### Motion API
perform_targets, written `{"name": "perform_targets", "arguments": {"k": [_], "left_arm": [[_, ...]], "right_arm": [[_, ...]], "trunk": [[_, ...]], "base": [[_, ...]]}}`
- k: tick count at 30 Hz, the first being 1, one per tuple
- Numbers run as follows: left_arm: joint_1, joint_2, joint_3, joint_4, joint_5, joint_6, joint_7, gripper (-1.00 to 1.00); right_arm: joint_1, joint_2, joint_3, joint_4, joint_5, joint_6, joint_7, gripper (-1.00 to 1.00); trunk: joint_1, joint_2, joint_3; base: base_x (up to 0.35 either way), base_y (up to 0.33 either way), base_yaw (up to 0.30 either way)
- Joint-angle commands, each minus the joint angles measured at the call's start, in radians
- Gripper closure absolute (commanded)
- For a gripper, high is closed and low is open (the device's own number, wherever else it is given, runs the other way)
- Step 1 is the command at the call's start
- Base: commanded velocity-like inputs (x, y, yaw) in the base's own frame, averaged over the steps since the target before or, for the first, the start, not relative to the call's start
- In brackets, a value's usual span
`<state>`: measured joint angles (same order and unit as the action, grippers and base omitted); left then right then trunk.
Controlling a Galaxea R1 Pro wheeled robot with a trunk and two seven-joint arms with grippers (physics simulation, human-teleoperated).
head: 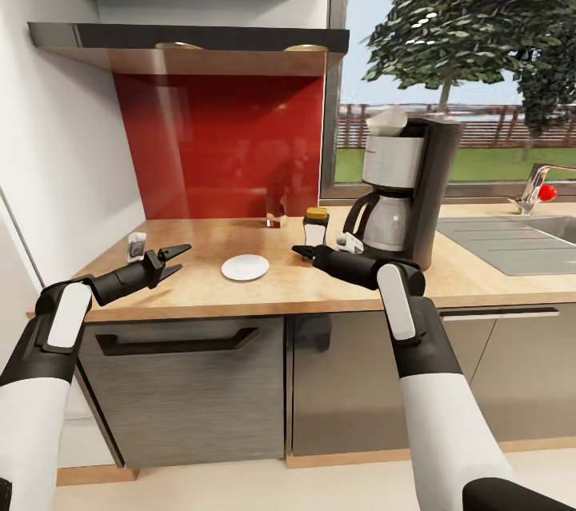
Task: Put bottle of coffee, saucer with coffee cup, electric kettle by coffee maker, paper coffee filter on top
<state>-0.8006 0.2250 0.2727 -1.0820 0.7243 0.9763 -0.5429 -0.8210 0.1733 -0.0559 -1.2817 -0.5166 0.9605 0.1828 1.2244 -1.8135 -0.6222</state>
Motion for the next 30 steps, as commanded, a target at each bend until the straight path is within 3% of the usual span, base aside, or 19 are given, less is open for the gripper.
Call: {"name": "perform_targets", "arguments": {"k": [1,8,14,15,19,30], "left_arm": [[-0.001,0.0,0.002,0.0,-0.003,0.005,-0.005,-1.0],[0.0,0.001,0.003,-0.004,-0.003,0.006,-0.006,-1.0],[0.003,-0.01,0.037,-0.006,-0.003,0.007,-0.005,-1.0],[0.003,-0.011,0.045,-0.006,-0.003,0.007,-0.005,-1.0],[0.003,-0.012,0.047,-0.006,-0.003,0.007,-0.005,-1.0],[0.003,-0.012,0.048,-0.003,-0.003,0.007,-0.005,-1.0]], "right_arm": [[-0.001,0.001,-0.003,0.0,0.009,0.005,0.01,-1.0],[-0.006,0.001,-0.005,-0.004,0.016,0.01,0.007,-1.0],[-0.031,0.001,0.028,-0.002,-0.021,-0.024,-0.026,-1.0],[-0.032,0.001,0.166,-0.001,-0.348,-0.132,-0.243,-1.0],[-0.033,0.001,0.174,0.002,-0.369,-0.139,-0.255,-1.0],[-0.033,0.001,0.176,0.038,-0.379,-0.144,-0.261,-1.0]], "trunk": [[0.0,-0.001,-0.001],[0.0,-0.001,-0.001],[0.0,-0.001,-0.001],[0.0,-0.001,-0.001],[0.0,-0.001,-0.001],[0.0,-0.001,-0.001]], "base": [[0.0,0.0,0.0],[0.0,0.0,0.0],[0.0,0.021,0.0],[0.0,0.08,0.0],[0.0,0.038,0.0],[0.001,0.059,0.0]]}}
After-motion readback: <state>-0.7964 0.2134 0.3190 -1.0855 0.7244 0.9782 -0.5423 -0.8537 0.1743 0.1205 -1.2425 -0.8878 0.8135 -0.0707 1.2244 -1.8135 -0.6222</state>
